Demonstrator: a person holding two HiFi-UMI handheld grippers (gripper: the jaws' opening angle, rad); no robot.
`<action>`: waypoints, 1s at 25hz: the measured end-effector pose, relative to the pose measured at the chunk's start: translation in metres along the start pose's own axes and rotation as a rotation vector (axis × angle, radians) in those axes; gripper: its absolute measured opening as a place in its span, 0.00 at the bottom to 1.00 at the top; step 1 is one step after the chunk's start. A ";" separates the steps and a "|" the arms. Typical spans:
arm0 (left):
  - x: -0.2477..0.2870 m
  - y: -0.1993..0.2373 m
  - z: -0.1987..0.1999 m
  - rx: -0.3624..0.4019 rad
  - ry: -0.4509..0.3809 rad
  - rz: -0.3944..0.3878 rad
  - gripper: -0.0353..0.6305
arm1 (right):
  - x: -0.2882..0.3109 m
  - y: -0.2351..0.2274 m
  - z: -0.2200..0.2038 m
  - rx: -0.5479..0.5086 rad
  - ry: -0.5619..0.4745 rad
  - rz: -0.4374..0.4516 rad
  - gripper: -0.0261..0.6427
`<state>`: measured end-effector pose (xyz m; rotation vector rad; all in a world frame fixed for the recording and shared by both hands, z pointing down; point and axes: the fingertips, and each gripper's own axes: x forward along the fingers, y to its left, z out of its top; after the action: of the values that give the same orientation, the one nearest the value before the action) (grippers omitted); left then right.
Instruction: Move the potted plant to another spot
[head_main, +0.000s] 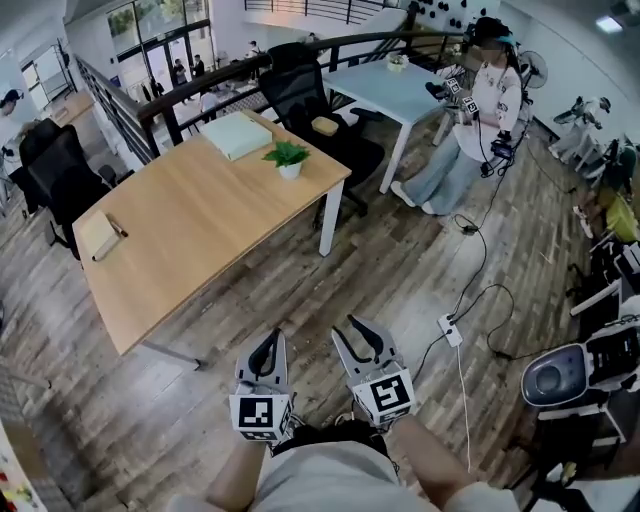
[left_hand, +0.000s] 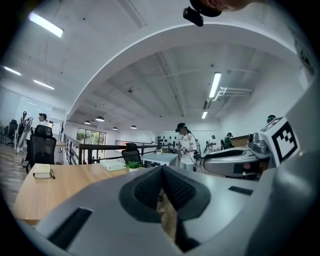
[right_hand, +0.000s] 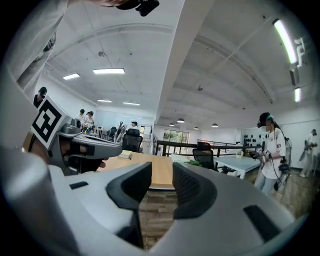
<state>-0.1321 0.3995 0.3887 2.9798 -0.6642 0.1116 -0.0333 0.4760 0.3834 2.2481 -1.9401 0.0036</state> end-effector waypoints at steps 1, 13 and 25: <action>0.002 0.007 -0.003 -0.009 0.004 0.001 0.07 | 0.007 0.003 -0.002 -0.001 0.007 0.004 0.24; 0.076 0.081 -0.021 -0.026 0.059 0.027 0.07 | 0.111 -0.026 -0.017 0.028 0.009 0.045 0.28; 0.224 0.122 -0.015 -0.024 0.118 0.052 0.07 | 0.230 -0.133 -0.032 0.073 0.034 0.072 0.34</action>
<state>0.0175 0.1963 0.4319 2.9063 -0.7235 0.2791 0.1359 0.2726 0.4241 2.2060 -2.0329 0.1232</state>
